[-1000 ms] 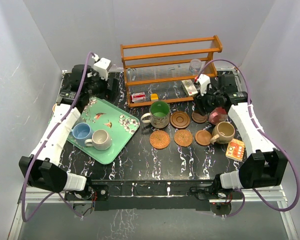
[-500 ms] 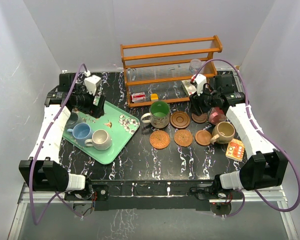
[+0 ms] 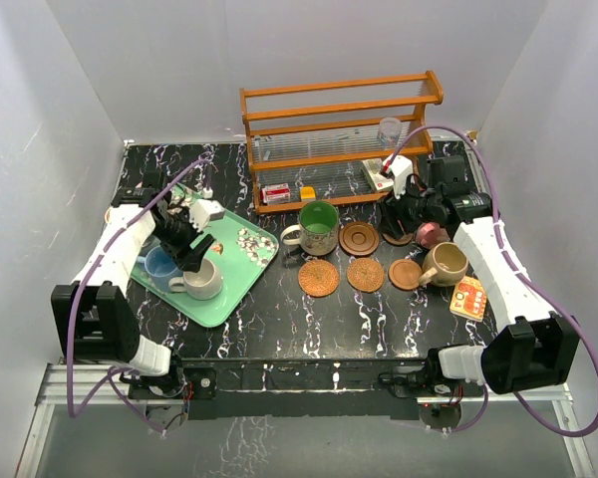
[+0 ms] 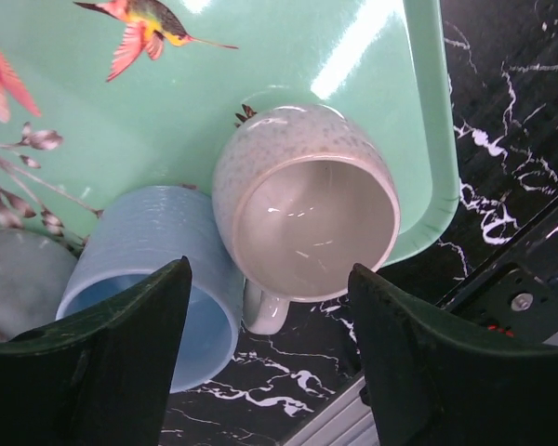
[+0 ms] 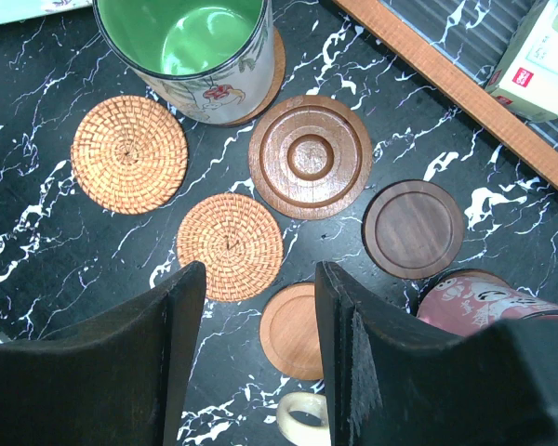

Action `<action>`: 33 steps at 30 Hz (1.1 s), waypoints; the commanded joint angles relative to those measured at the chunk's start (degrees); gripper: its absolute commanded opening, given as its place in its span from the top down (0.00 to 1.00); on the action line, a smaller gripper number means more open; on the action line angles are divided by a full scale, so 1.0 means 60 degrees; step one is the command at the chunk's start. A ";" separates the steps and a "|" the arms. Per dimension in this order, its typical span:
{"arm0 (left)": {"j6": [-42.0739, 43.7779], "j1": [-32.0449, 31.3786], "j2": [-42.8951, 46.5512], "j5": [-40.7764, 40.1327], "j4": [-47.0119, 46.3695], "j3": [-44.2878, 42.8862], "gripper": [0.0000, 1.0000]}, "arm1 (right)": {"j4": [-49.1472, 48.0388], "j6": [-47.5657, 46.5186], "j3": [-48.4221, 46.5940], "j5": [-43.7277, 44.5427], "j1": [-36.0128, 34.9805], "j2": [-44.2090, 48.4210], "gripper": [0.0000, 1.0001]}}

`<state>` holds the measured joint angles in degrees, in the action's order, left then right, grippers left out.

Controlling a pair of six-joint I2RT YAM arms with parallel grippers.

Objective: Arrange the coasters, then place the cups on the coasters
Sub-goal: Pick up the cup from the tray.

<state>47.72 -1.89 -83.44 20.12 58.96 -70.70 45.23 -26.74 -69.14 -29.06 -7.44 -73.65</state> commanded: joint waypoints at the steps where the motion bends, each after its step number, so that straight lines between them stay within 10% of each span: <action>1: 0.1159 -0.0152 -0.0184 0.0021 -0.0157 0.0290 0.37 | -0.0259 -0.0005 0.0093 -0.0045 -0.0038 0.0365 0.51; 26: 0.1143 -0.1163 -0.0767 -0.0355 -0.1046 0.0664 0.99 | -0.0195 -0.0133 -0.0346 -0.0069 -0.0102 -0.0262 0.51; 33: -0.0528 -0.1576 -0.0267 -0.0610 -0.0424 -0.0965 1.00 | -0.0743 -0.0016 -0.1549 -0.0370 -0.0550 -0.0972 0.49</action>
<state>51.79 -10.00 -89.91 15.77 53.06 -68.20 45.78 -27.11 -71.90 -29.19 -8.82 -78.04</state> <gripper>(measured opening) 0.062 0.501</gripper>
